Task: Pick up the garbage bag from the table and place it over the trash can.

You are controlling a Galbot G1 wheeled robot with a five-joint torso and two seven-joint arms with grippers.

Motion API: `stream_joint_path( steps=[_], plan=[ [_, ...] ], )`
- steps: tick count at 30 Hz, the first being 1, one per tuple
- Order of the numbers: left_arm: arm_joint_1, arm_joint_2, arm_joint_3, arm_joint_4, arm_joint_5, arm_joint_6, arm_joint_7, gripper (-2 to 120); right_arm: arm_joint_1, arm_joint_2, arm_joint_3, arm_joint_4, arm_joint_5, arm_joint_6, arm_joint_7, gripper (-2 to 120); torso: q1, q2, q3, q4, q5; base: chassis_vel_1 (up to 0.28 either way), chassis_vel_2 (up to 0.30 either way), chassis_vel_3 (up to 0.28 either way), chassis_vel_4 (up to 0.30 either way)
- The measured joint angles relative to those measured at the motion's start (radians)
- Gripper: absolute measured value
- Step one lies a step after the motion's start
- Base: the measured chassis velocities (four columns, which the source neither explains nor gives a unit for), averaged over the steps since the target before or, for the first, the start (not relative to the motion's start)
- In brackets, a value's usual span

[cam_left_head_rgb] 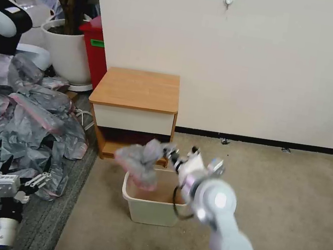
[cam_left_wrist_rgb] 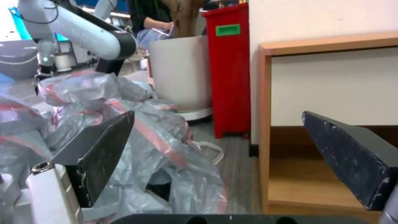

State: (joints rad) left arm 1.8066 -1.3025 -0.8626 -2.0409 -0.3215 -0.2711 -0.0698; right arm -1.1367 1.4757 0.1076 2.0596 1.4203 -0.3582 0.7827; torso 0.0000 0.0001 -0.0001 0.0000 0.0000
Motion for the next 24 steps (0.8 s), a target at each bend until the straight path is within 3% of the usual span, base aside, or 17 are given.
stream_joint_path(
  steps=[6, 13, 24],
  plan=[
    [-0.006, -0.008, 0.015, 0.012, 0.014, -0.007, 0.000, 100, -0.033, 0.012, -0.068, 0.073, -0.042, -0.002, -0.003, 0, 0.000, 0.000, 0.000, 0.0000, -0.0001, 0.000, 0.000, 0.000, 0.000],
    [-0.004, -0.006, 0.015, 0.019, 0.019, -0.014, 0.000, 100, 0.050, -0.028, -0.187, 0.142, -0.034, -0.005, -0.080, 0, 0.000, 0.000, 0.000, 0.0001, 0.0000, 0.000, 0.000, 0.000, 0.000],
    [0.007, -0.012, 0.004, 0.024, 0.024, -0.018, 0.000, 100, 0.173, -0.017, -0.268, 0.036, 0.063, 0.025, -0.137, 0, 0.000, 0.000, 0.000, 0.0001, -0.0001, 0.000, 0.000, 0.000, 0.000]
  ],
)
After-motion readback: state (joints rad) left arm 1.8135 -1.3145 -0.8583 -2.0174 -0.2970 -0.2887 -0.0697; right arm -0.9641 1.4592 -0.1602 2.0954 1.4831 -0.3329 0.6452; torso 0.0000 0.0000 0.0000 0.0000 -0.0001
